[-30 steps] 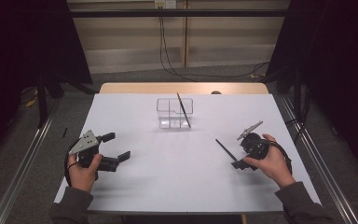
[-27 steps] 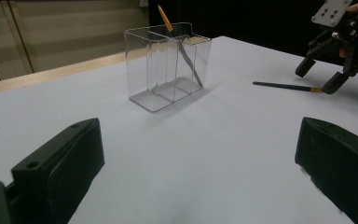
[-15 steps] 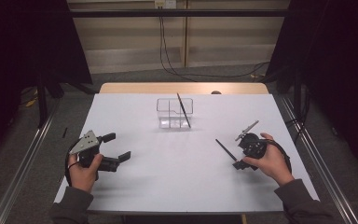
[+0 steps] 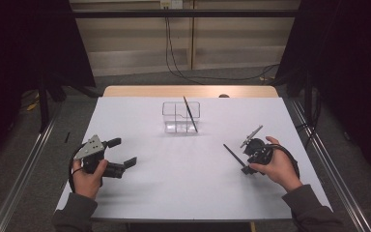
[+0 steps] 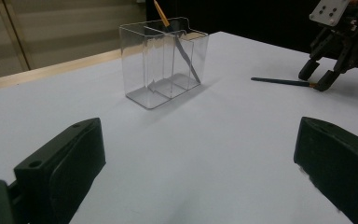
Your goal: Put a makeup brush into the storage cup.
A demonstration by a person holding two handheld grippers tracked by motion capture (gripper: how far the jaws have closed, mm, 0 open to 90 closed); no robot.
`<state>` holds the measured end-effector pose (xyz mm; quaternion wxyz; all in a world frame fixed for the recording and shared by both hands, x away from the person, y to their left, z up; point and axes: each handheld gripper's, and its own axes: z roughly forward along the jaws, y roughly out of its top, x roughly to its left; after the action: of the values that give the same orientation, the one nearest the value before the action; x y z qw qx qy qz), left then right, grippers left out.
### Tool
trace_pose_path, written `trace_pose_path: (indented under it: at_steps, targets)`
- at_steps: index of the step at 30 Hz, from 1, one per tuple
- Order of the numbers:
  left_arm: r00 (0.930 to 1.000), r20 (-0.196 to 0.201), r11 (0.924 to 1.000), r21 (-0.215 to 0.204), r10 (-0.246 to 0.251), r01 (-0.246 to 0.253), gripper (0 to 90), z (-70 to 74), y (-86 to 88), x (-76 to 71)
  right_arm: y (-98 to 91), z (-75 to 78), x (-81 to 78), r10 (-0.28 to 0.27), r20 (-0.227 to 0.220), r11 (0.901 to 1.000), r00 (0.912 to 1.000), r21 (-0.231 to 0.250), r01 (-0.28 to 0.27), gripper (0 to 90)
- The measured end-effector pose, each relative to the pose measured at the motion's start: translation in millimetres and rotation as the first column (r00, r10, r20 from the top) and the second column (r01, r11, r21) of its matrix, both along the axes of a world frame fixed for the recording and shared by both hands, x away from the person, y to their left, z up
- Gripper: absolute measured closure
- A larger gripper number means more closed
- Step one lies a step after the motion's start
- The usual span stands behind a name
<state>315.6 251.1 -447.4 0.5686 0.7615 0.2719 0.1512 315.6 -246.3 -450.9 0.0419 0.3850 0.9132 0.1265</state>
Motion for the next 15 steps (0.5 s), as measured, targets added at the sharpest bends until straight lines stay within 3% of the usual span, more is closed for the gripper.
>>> trace_pose_path:
  at_steps: [3,5,15]
  targets:
    - [1.0,0.001,1.0,0.005,0.0,0.0,1.7,-0.1,-0.2,0.2,1.0,0.4,1.6,0.004,-0.006,0.9999,1.0,-0.012,-0.004,52.1]
    - [0.9999,-0.004,0.9998,-0.017,-0.013,0.013,1.7,-1.0,-1.2,0.7,2.7,0.6,2.2,-0.001,-0.013,0.9998,0.9999,-0.021,0.0,54.3]
    - [1.0,-0.007,1.0,0.007,-0.003,0.003,1.7,-1.7,-0.5,0.8,5.6,2.2,4.2,-0.029,-0.039,0.9993,0.9988,-0.024,0.028,69.2]
